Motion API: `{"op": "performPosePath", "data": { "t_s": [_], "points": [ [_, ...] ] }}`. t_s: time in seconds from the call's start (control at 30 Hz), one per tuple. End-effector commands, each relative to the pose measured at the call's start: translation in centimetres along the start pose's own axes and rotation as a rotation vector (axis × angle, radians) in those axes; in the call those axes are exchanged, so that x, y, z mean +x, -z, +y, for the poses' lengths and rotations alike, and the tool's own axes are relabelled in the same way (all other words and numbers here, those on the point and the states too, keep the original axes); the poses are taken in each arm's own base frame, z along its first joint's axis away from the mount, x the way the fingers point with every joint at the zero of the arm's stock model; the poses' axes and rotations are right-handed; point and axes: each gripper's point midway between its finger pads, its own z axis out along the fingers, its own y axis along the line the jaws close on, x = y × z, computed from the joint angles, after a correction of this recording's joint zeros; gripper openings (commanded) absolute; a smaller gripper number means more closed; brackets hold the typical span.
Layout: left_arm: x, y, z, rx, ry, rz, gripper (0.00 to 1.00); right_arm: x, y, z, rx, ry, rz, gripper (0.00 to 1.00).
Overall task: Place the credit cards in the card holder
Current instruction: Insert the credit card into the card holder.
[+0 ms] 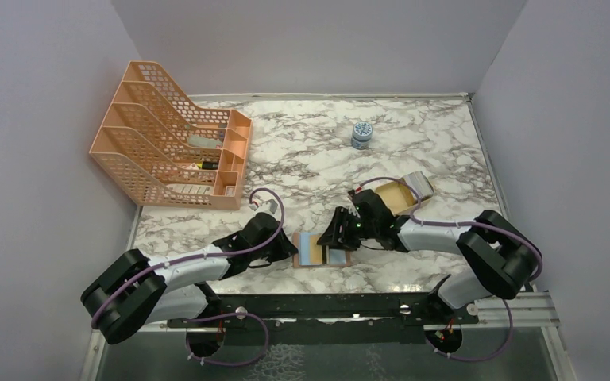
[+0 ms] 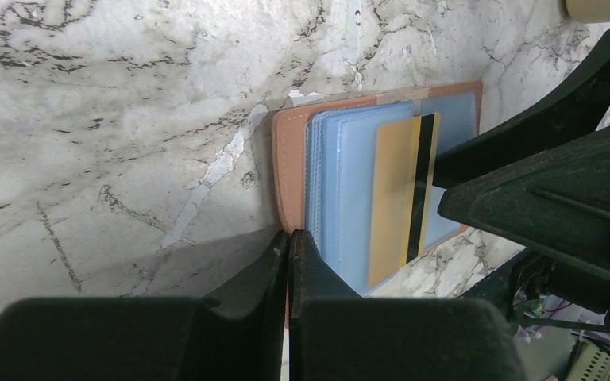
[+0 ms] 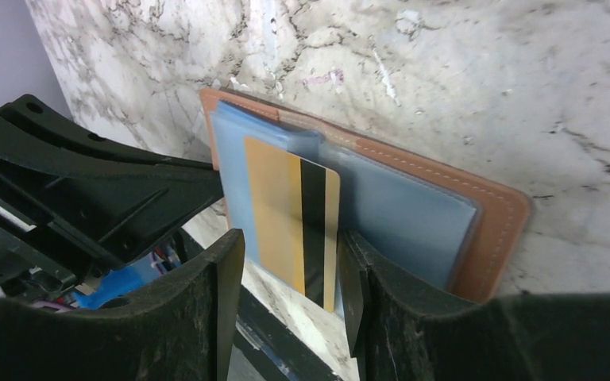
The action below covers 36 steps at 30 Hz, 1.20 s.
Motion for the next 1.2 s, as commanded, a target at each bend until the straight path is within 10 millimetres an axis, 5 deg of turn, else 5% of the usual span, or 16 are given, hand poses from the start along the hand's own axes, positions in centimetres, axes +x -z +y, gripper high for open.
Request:
{"op": "performPosePath", "data": {
  "t_s": [0.0,0.27,0.7,1.17],
  "points": [
    [0.3,0.0,-0.4,0.019,-0.003,0.019,0.02,0.9,-0.5,0.7,-0.032,-0.042,0.026,0.48],
    [0.4,-0.2,-0.5,0.024,0.000,0.023,0.02,1.4,0.0,0.1,-0.024,-0.046,0.019,0.46],
    [0.5,-0.2,-0.6,0.042,0.008,0.025,0.02,1.5,-1.1,1.8,-0.066,0.007,0.044,0.30],
    [0.4,0.0,-0.5,0.031,-0.009,0.019,0.00,-1.0,0.4,0.3,0.138,0.152,-0.026,0.42]
  ]
}}
